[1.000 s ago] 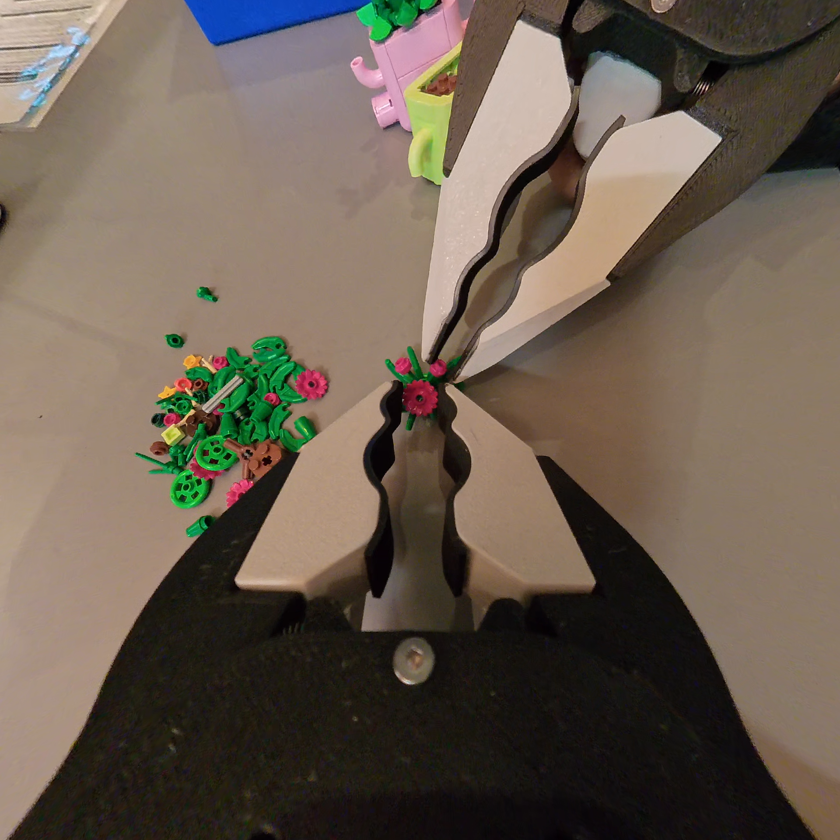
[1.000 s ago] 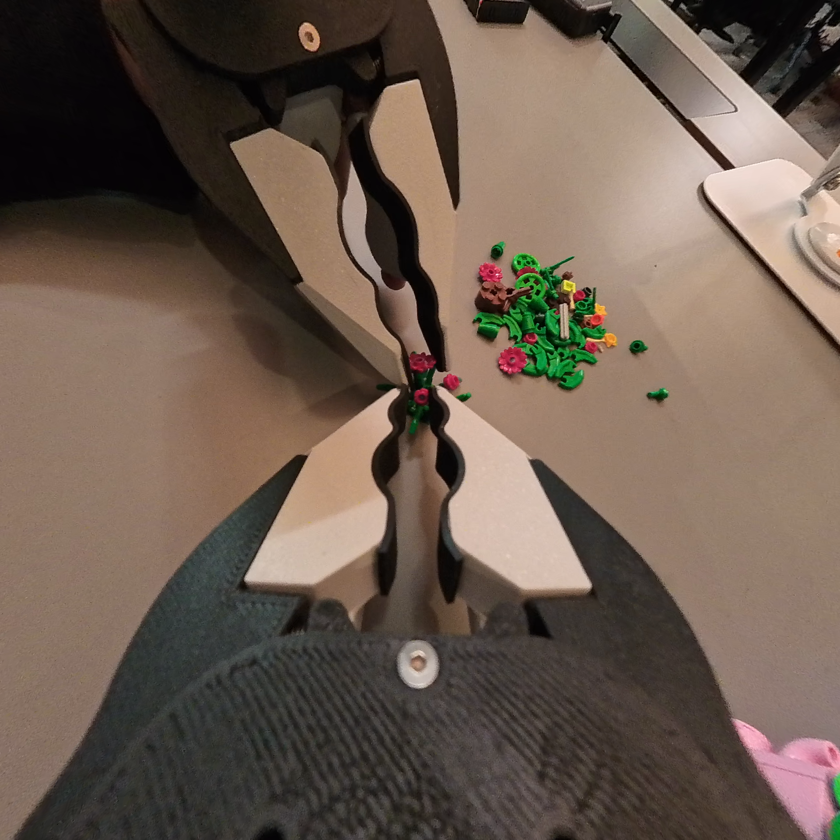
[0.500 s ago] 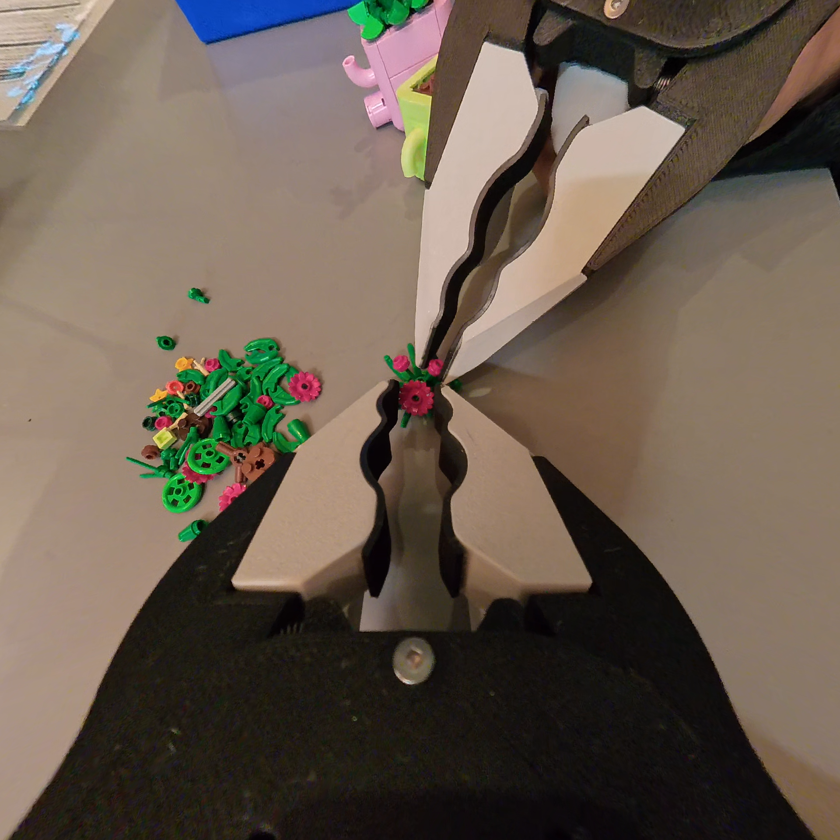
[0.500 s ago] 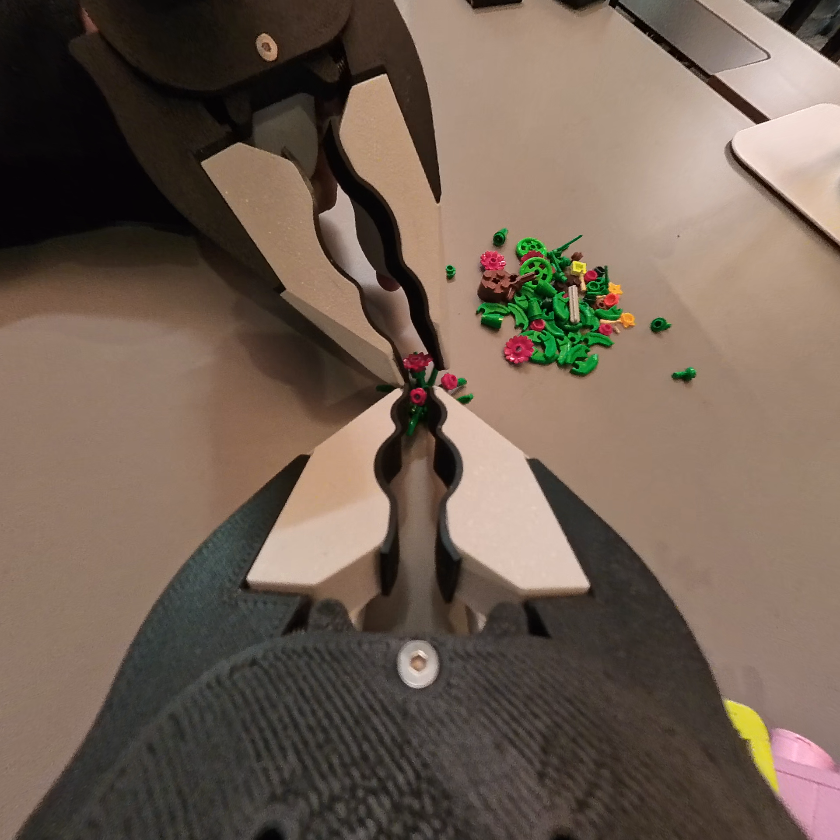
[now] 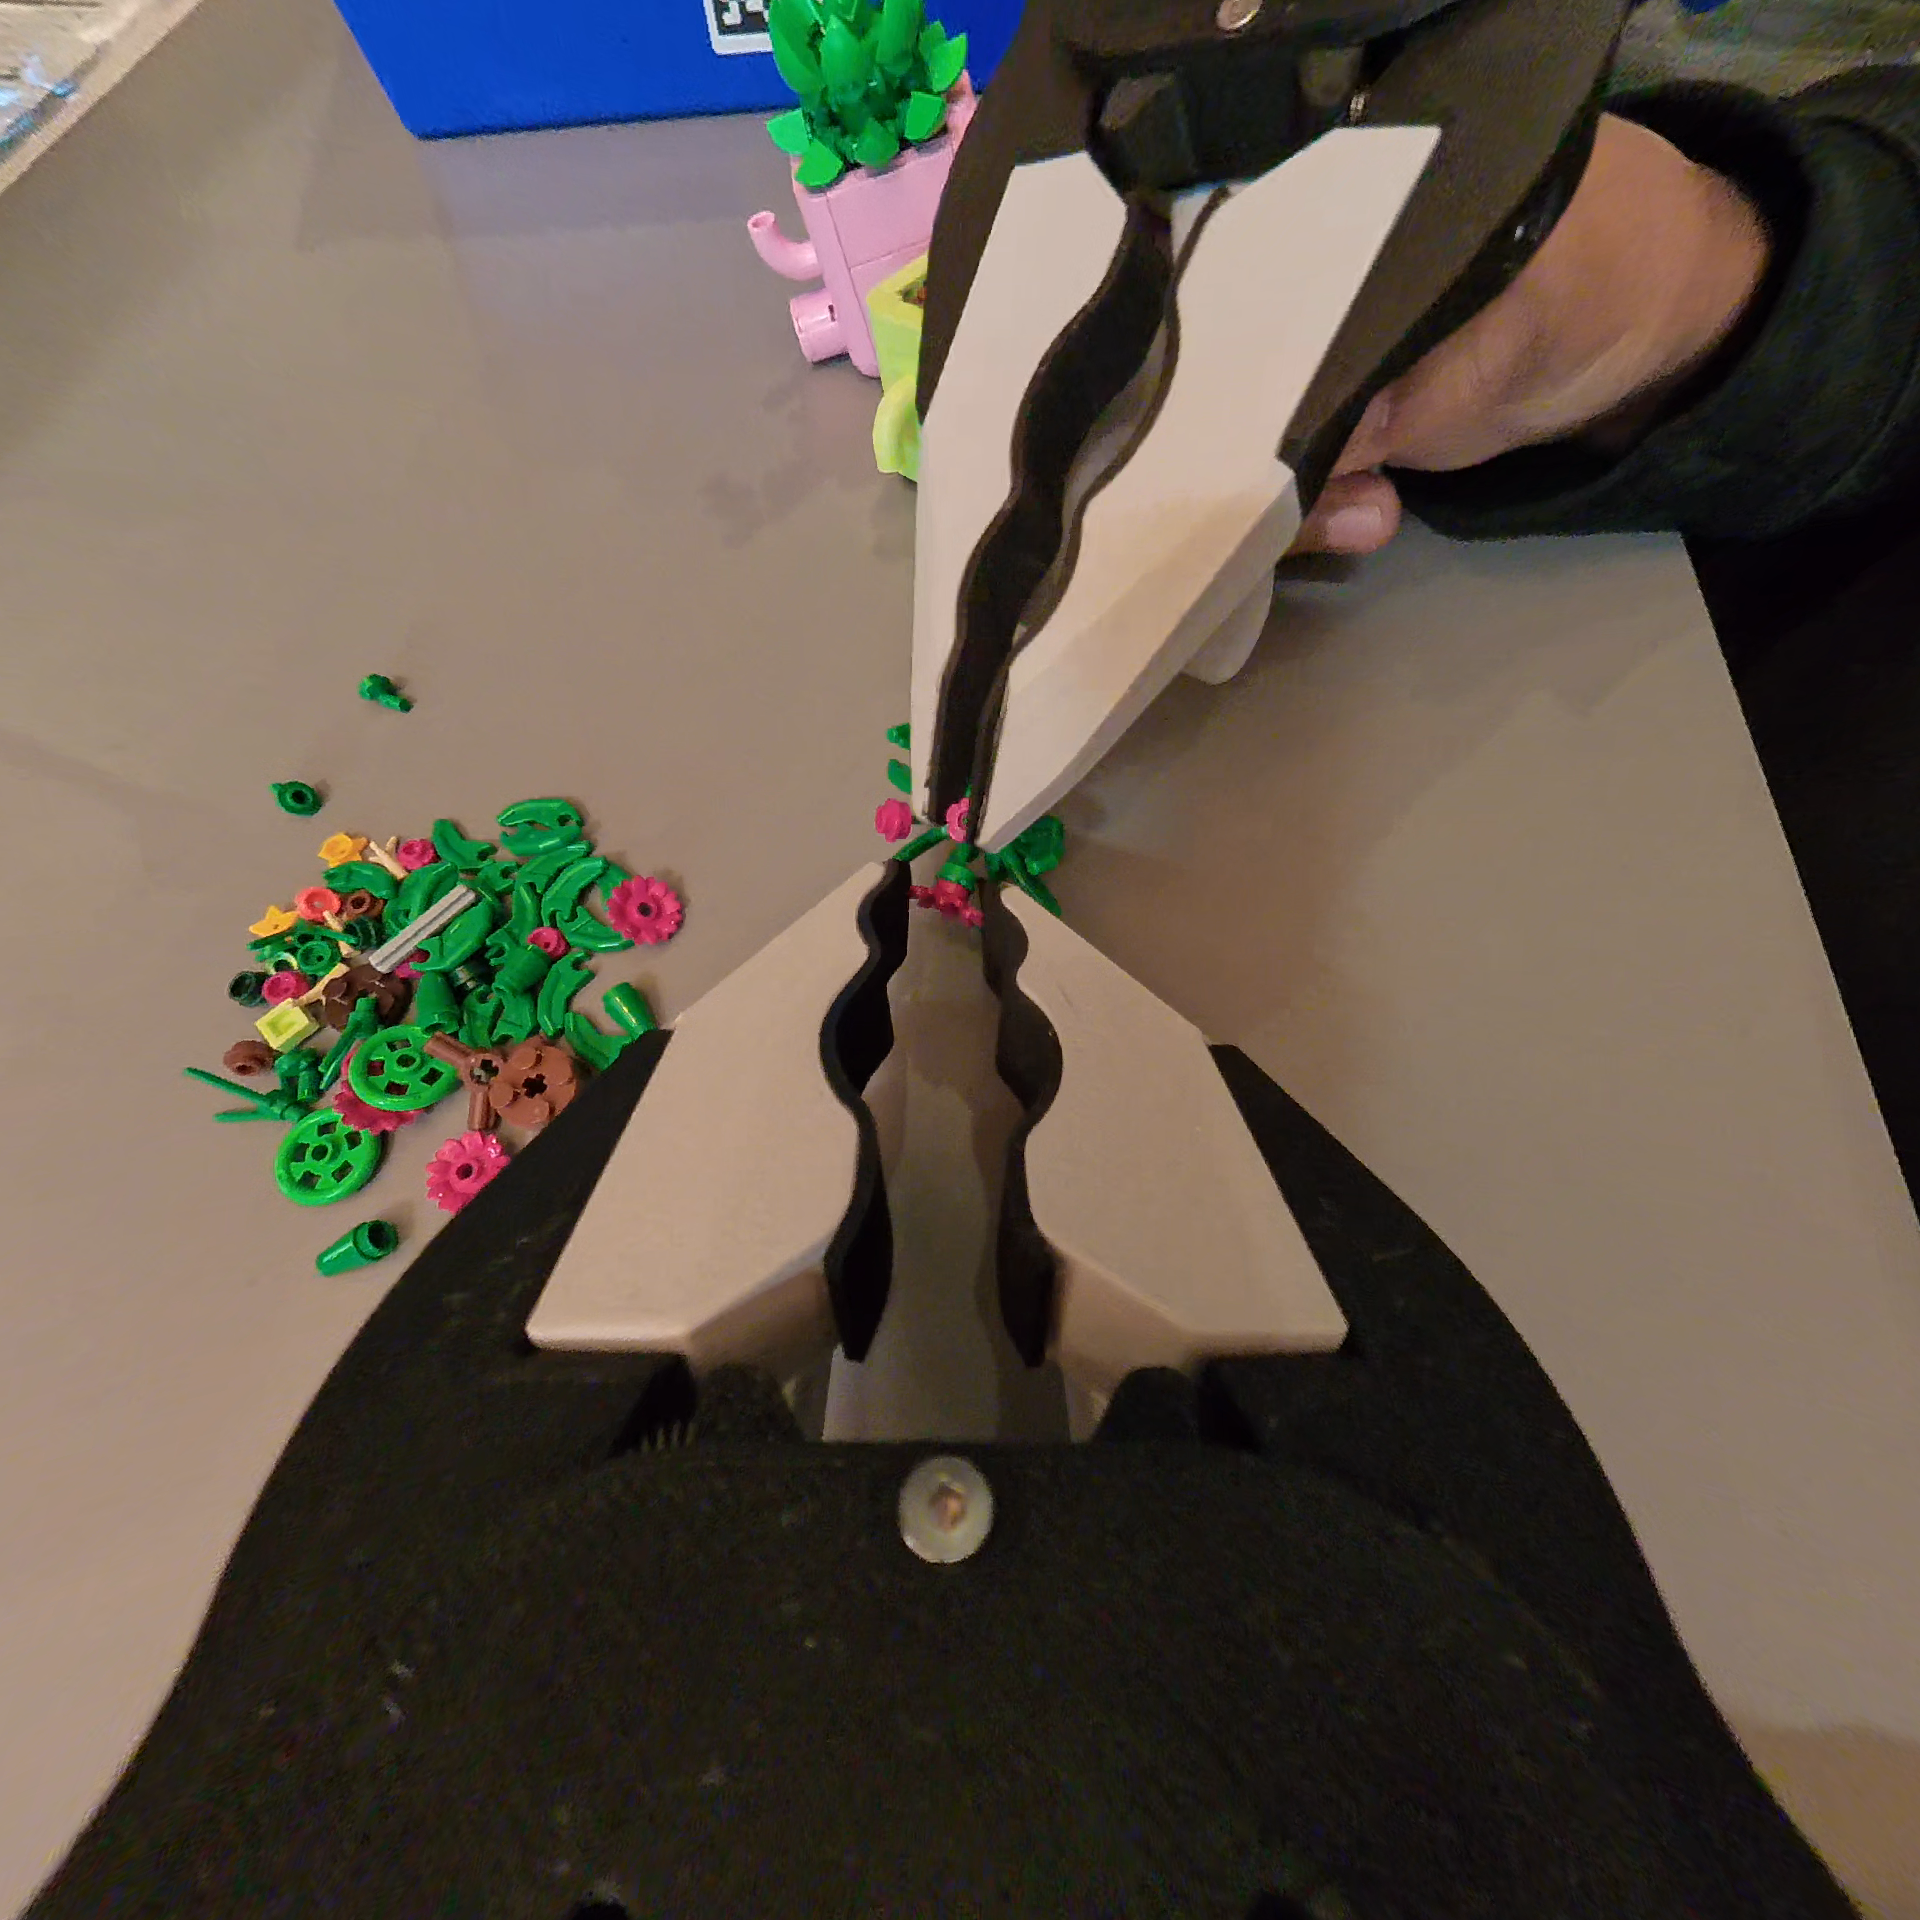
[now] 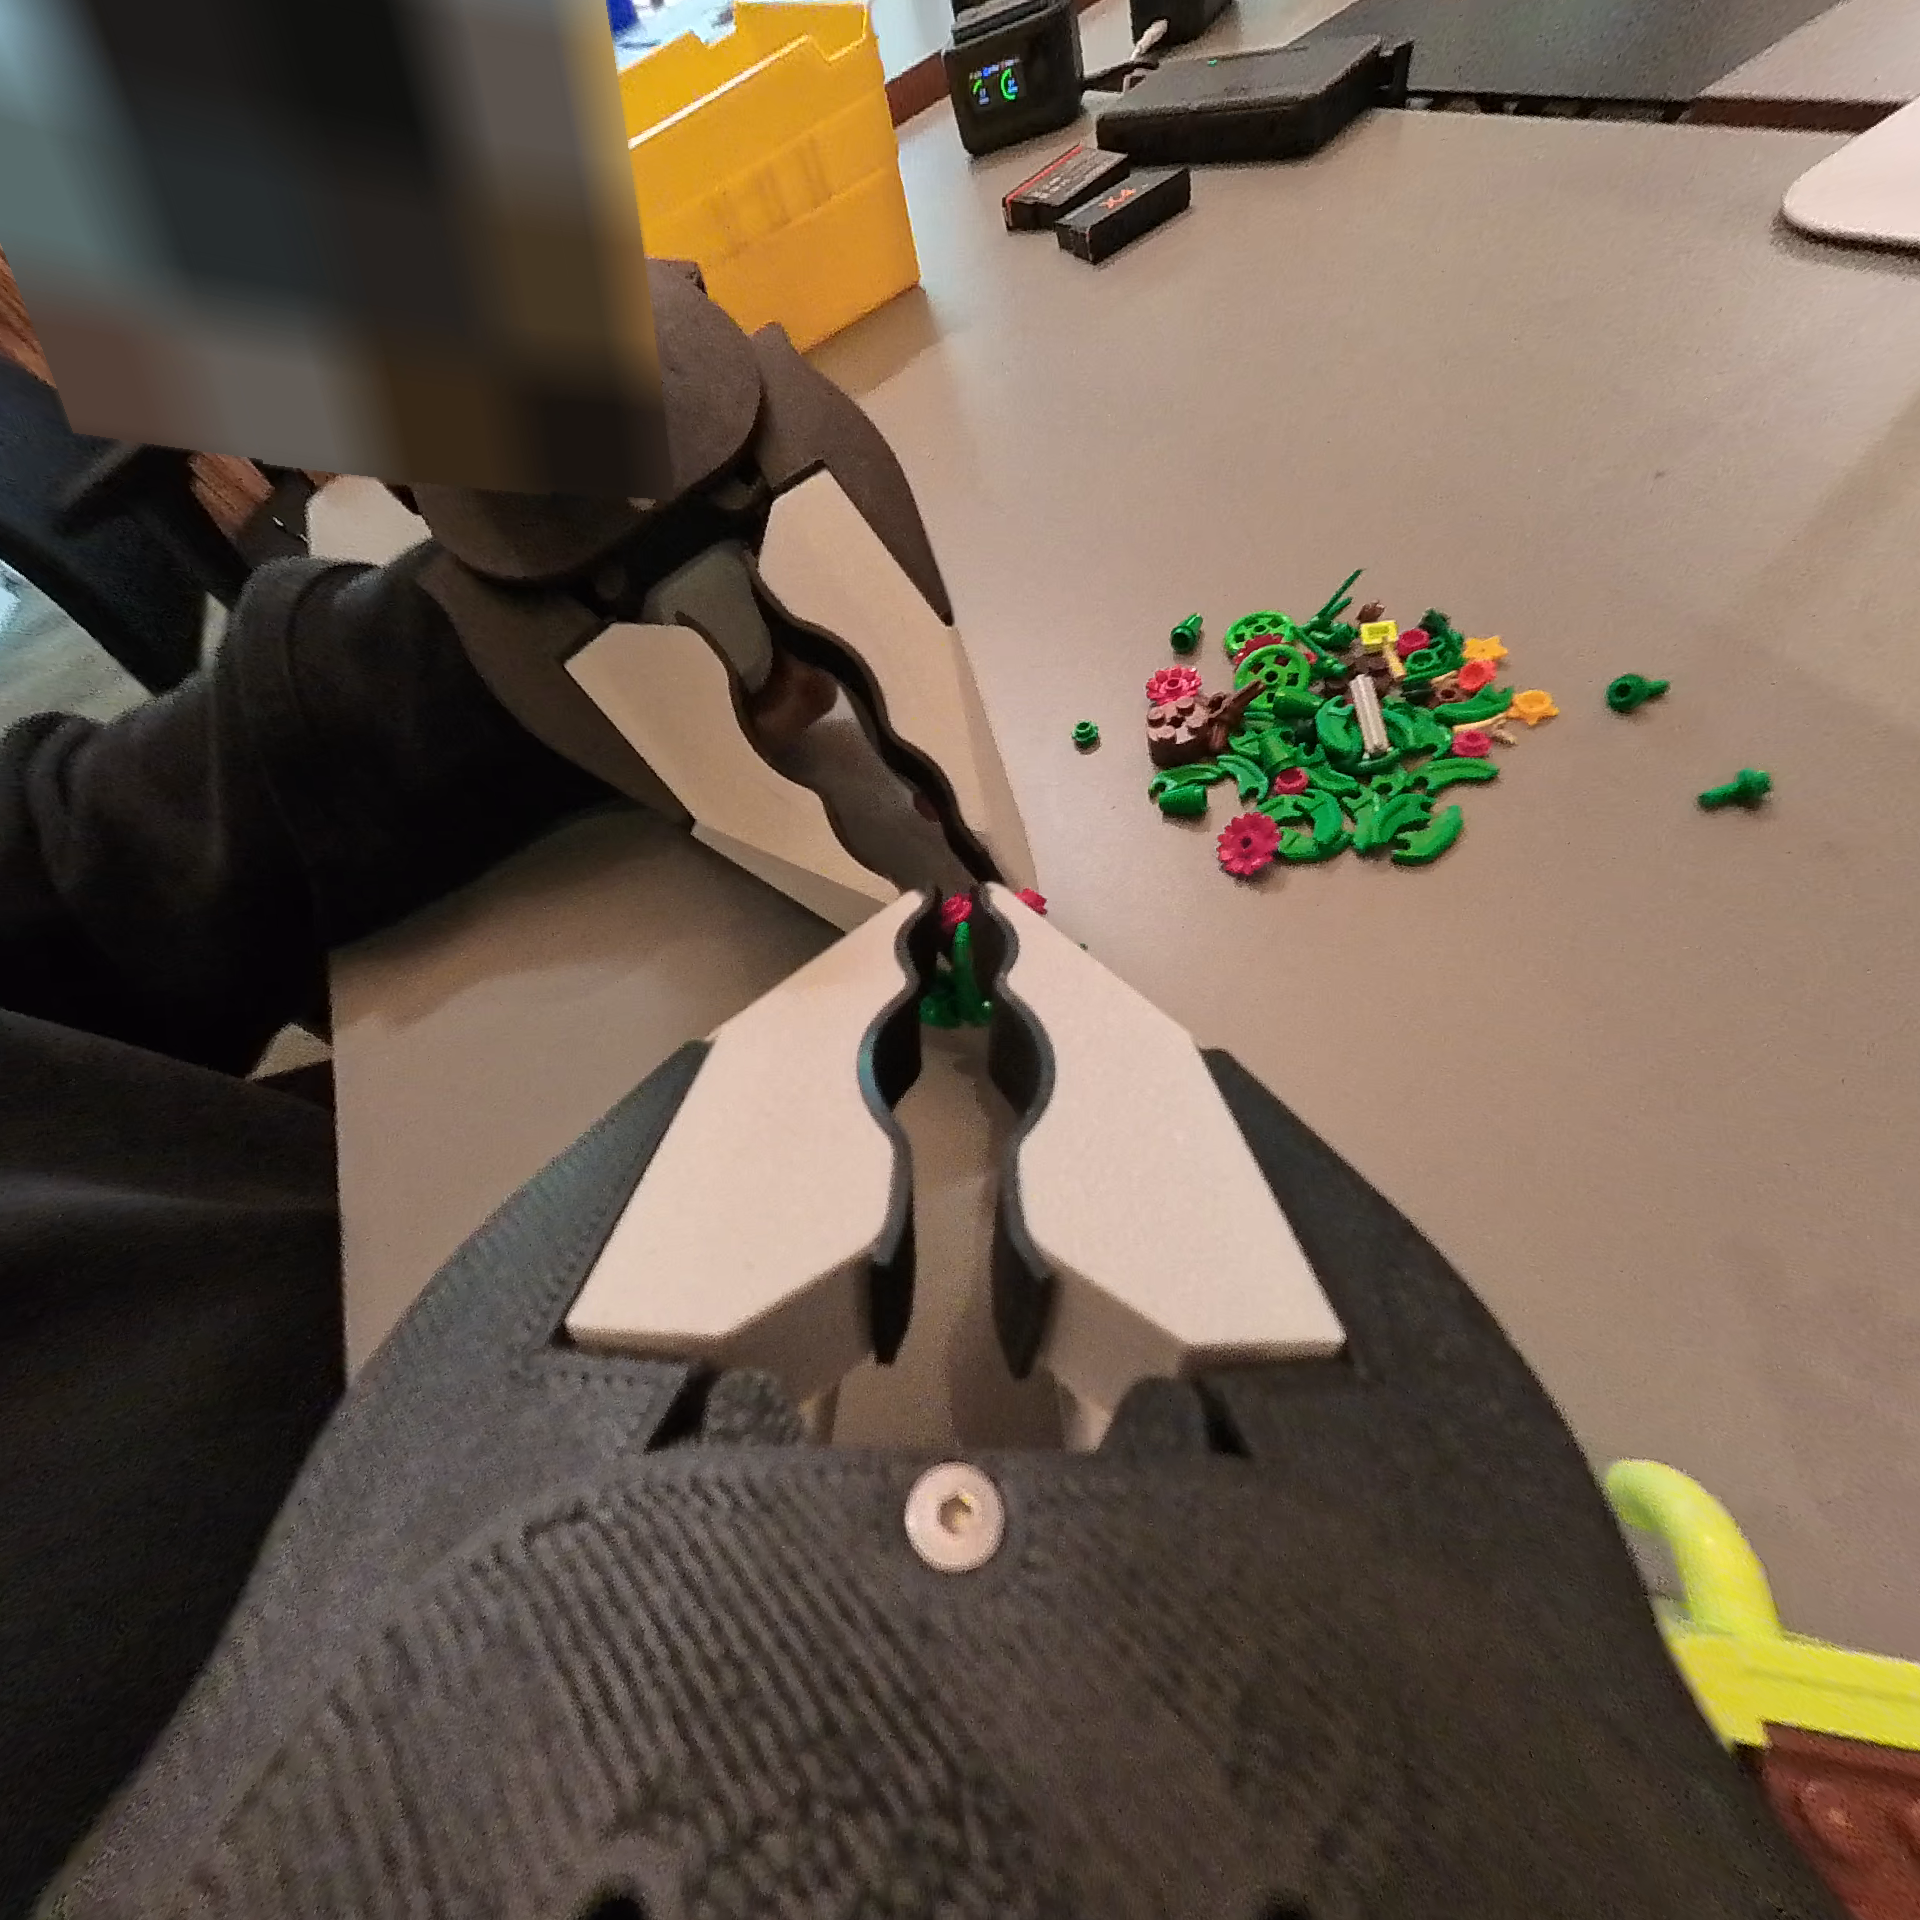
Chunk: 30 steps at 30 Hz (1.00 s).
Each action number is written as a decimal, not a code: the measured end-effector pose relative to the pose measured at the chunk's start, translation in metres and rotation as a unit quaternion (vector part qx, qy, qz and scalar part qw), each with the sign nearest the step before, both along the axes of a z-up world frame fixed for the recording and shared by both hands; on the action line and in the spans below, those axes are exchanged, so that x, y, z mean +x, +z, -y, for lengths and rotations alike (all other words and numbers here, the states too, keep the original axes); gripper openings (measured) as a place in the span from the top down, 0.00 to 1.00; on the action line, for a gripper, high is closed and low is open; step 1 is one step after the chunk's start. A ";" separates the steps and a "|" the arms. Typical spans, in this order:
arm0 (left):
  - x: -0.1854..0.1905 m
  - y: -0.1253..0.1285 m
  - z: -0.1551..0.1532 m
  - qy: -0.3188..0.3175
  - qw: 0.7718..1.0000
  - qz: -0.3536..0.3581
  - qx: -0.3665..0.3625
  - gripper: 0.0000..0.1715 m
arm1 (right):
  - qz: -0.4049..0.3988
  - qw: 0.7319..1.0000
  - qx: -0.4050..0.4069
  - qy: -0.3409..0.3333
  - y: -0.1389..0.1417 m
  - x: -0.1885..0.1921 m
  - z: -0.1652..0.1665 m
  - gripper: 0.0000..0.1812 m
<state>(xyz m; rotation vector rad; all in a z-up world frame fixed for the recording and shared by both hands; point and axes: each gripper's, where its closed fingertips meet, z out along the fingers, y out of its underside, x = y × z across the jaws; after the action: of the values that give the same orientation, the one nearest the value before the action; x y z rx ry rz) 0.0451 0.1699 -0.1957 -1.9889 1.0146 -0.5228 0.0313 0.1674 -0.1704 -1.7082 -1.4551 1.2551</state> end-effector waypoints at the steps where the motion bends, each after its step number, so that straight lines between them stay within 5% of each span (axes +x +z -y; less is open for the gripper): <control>1: 0.000 0.001 0.000 -0.001 1.000 0.004 -0.001 0.94 | -0.003 1.000 -0.010 0.000 0.001 0.000 0.000 0.98; 9: 0.002 0.000 0.002 -0.006 1.000 0.008 -0.011 0.95 | -0.002 0.999 0.035 0.014 0.001 -0.002 0.004 0.98; 17: 0.004 -0.002 0.002 -0.009 1.000 -0.001 -0.007 0.95 | -0.012 0.999 -0.013 0.028 0.002 -0.002 0.006 1.00; 20: 0.010 -0.018 0.004 -0.020 0.998 -0.062 -0.011 0.95 | -0.084 0.990 -0.103 0.046 0.029 -0.008 0.015 1.00; 23: 0.016 -0.015 0.003 -0.017 0.998 -0.060 -0.001 0.96 | -0.074 0.997 -0.021 -0.009 0.028 -0.004 -0.008 1.00; 30: 0.005 -0.017 0.000 -0.001 0.998 -0.065 -0.005 0.95 | -0.074 0.997 0.015 -0.028 0.026 0.006 -0.017 0.99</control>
<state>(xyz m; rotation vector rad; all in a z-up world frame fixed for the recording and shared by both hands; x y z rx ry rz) 0.0499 0.1697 -0.2127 -2.0525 1.0960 -0.4037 0.0378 0.1848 -0.1444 -1.5912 -1.3238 1.2937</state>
